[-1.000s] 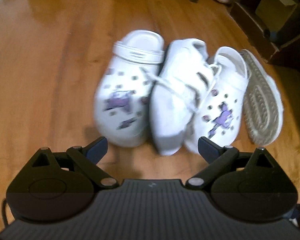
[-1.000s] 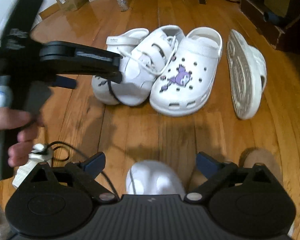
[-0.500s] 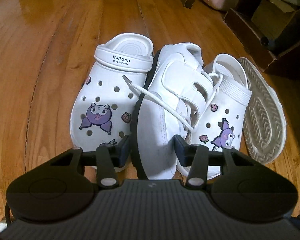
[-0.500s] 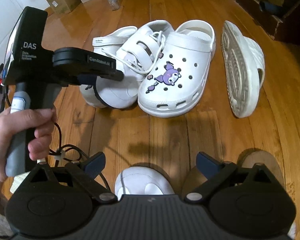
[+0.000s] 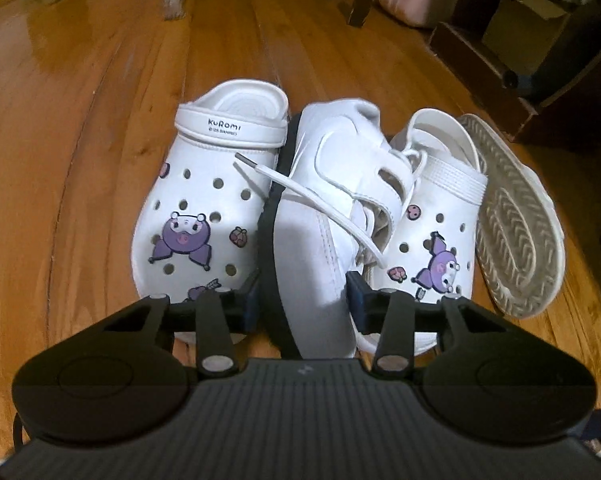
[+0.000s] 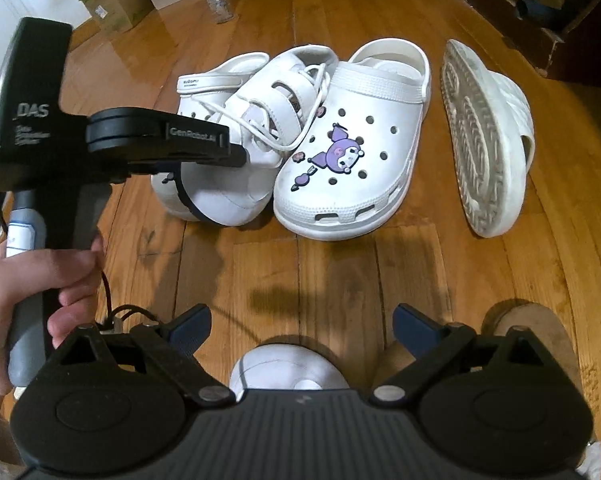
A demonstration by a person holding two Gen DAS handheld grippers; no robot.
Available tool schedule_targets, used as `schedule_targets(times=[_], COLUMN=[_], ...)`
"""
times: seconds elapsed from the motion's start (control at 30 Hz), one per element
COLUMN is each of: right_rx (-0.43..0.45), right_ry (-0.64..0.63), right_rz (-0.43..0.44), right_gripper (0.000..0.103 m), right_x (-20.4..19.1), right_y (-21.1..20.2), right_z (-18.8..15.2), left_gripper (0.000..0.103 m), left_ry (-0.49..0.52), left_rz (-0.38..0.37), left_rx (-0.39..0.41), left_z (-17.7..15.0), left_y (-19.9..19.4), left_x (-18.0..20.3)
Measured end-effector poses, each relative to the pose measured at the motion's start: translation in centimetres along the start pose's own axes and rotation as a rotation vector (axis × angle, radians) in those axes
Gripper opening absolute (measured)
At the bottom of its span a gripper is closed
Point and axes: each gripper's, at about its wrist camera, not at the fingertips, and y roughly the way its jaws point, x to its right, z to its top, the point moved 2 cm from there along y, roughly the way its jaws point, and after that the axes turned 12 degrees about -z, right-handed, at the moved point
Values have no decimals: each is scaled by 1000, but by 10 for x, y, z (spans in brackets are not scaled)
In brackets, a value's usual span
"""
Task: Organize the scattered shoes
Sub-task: 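Close the left gripper on the white velcro sneaker among the clogs, then carry the sneaker out of the clogs with the left gripper and open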
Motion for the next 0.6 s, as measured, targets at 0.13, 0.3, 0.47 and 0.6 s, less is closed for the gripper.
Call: schedule_targets(times=[0.13,0.3,0.47,0.6], right_rx=[-5,-20,-22,-25], right_ry=[16,29,22,36], right_rz=[5,15,29,33], right_gripper=[98,98,98,98], right_x=[1,-4,-17,-27], right_y=[-1,-4,-12,-19], right_z=[-4,-16,-26,-34], left_gripper=[41,40,39,39], left_ry=[-3,-7,-10,-74], left_rz=[-5,-18,-45,-76], left_rx=[-6,15,33,41], left_z=[-11,-30,-52,-79], left_y=[-10,-35,-68,-98], left_x=[-7,-9,-17,-31])
